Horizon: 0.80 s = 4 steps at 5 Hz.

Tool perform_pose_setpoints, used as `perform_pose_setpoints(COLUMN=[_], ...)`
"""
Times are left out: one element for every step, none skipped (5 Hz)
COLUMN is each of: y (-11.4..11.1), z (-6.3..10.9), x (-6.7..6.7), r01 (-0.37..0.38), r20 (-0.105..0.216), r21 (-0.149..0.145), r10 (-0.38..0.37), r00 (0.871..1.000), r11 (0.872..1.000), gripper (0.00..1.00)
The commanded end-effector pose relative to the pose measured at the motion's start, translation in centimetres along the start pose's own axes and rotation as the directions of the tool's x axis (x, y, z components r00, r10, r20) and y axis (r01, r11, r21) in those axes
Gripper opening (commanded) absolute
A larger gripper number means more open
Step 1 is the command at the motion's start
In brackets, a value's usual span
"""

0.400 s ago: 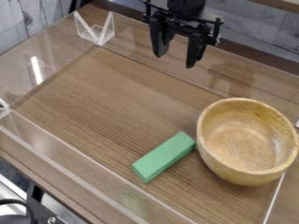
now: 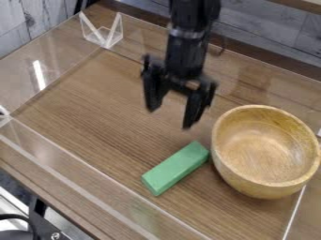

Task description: Put green stick into wooden bowl

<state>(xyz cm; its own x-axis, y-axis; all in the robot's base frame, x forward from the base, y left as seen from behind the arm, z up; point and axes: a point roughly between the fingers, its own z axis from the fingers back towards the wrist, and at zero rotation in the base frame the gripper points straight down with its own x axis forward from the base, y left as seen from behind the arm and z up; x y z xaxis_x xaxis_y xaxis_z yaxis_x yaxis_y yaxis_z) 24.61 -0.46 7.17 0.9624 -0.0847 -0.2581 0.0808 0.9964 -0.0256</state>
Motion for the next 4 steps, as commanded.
perform_pose_setpoints(y=[-0.5,-0.9,-0.8,-0.7], z=[-1.5,-3.2,-4.0,-4.3], x=[-2.1,-3.5,-3.6,-3.6], r01=[0.224,0.414,0.430,0.423], r20=[-0.025,-0.040,-0.021,0.003], r21=[0.020,0.048,0.100,0.145], r10=[-0.224,-0.412,-0.430,-0.428], r00=[0.974,0.910,0.902,0.904], r11=[0.974,0.909,0.897,0.895], gripper=[1.00,1.00,1.00,1.00])
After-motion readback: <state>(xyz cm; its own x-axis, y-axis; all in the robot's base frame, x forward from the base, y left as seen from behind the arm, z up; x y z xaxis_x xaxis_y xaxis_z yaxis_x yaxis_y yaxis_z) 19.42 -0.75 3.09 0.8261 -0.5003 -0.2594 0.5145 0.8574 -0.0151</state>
